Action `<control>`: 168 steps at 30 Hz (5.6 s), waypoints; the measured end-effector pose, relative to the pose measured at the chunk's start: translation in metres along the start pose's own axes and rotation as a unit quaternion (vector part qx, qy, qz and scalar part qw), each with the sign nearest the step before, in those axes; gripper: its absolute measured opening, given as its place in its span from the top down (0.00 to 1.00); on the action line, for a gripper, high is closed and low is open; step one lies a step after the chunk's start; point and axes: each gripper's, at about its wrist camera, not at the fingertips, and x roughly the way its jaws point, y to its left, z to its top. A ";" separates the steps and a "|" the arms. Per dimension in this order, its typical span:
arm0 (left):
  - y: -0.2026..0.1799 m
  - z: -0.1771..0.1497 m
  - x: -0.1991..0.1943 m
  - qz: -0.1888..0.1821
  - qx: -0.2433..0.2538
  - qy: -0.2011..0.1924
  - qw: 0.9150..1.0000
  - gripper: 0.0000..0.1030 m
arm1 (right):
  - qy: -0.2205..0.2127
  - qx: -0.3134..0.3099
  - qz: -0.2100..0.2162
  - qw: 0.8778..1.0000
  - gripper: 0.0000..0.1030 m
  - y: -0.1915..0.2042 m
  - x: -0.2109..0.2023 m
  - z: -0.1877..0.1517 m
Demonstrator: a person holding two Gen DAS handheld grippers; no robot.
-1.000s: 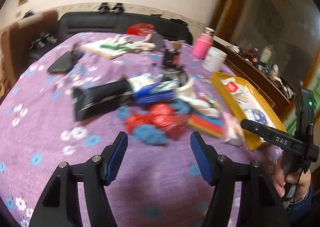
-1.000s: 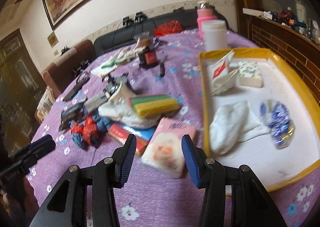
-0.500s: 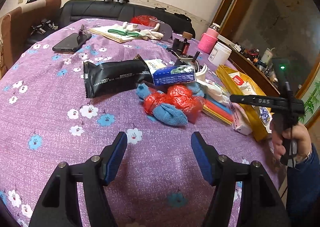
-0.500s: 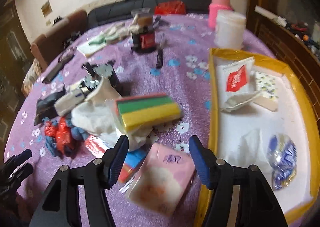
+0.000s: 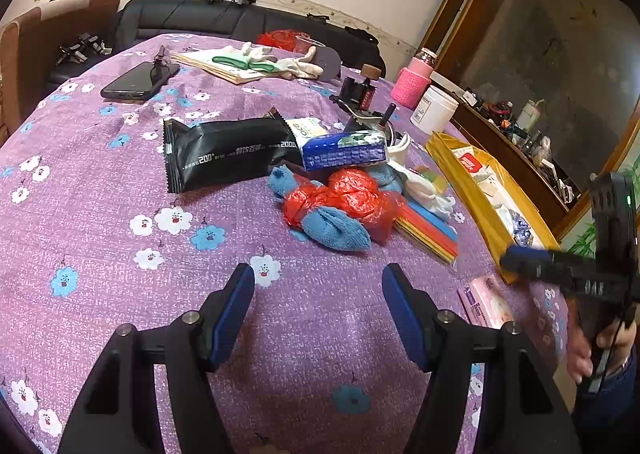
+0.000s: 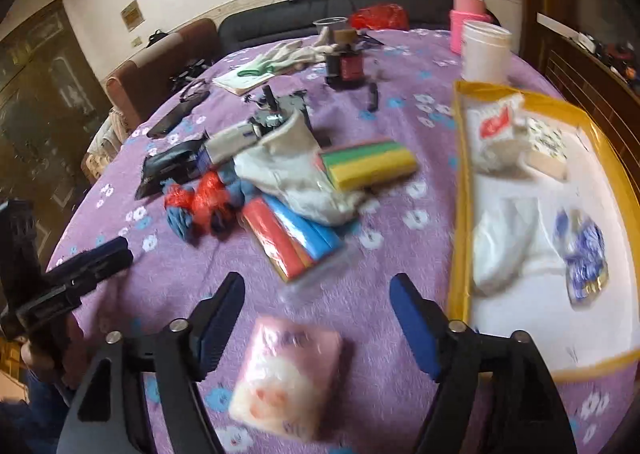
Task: Organize soft objects
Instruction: 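Grasp the pink rose-print tissue pack with the right tool, then grasp the black snack packet with the left tool, then carry the pink pack and black packet to the tray and release both, then withdraw both open tools from the tray toward the table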
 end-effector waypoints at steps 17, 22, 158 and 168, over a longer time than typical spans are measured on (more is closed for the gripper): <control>0.006 -0.001 -0.001 -0.012 -0.015 0.005 1.000 0.36 | -0.005 -0.043 -0.041 0.998 0.45 0.036 0.016 -0.013; 0.006 0.004 0.000 -0.004 -0.007 0.021 1.000 0.36 | -0.094 -0.026 0.019 0.995 0.45 0.035 0.001 0.017; -0.049 0.035 0.029 0.073 -0.017 0.032 0.997 0.56 | -0.115 -0.046 0.098 0.987 0.32 -0.020 0.020 0.083; -0.026 0.050 0.078 0.139 -0.032 0.043 0.989 0.34 | -0.078 -0.082 0.109 0.987 0.25 -0.012 0.029 0.077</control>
